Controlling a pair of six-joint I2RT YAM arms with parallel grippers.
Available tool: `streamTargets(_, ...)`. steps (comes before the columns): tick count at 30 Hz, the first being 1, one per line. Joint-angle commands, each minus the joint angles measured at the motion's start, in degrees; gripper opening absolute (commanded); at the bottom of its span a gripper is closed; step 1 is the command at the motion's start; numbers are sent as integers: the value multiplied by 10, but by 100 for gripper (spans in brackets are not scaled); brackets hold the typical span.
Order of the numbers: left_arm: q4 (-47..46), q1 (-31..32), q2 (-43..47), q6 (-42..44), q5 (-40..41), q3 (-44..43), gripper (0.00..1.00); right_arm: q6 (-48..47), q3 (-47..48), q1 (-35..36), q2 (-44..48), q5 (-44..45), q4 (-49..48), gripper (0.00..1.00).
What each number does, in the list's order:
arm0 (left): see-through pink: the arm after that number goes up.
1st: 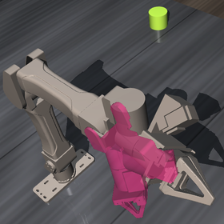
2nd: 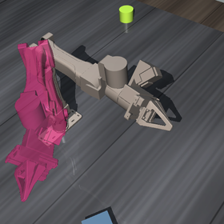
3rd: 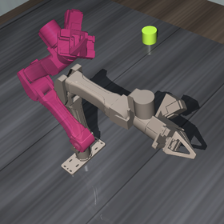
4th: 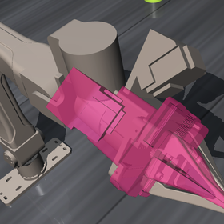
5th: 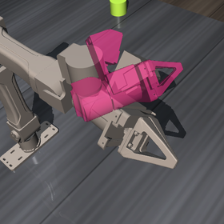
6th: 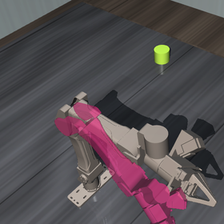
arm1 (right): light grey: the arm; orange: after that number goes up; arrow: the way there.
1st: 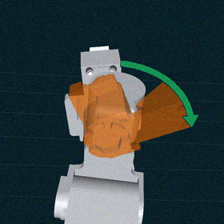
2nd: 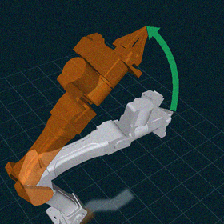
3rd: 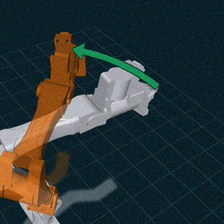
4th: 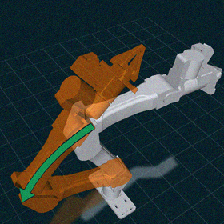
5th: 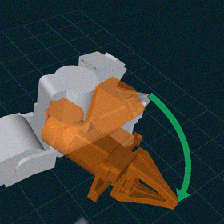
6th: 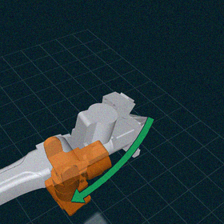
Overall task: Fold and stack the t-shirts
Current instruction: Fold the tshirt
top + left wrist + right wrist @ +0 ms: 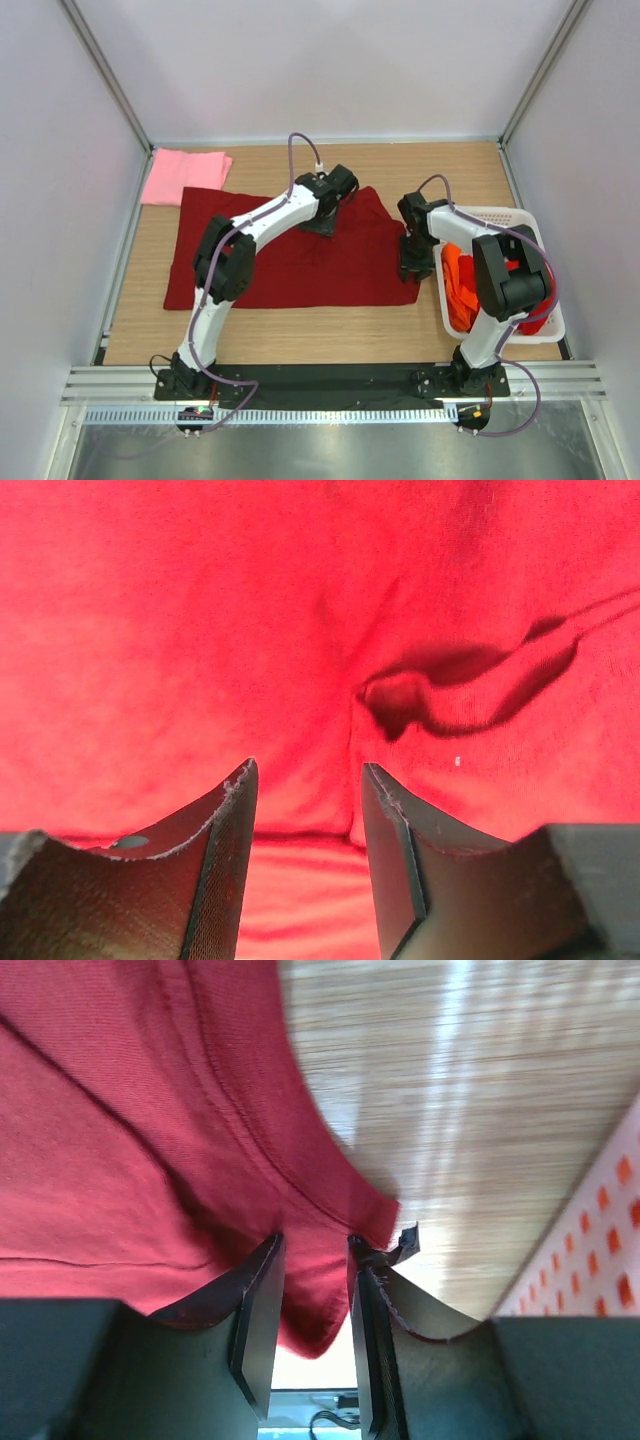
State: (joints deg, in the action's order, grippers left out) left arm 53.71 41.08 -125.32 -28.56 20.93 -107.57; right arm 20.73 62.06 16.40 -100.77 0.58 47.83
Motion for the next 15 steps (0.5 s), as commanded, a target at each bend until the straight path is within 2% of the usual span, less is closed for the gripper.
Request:
streamTargets(1,31,-2,81,-9,15,-13,47,-25,29,-1,7,54,29,39)
streamTargets(5,30,-2,163,-13,6,75,45,-30,86,13,21,57,58,42)
streamTargets(6,30,-5,199,-16,6,124,46,-28,96,18,22,53,61,44)
streamTargets(9,28,-20,275,-27,-13,197,46,-18,125,56,22,36,66,47)
streamTargets(10,27,-36,294,-33,-20,246,47,-15,130,68,21,37,66,47)
streamTargets(15,26,-106,394,-66,-59,376,46,10,132,116,15,1,49,50)
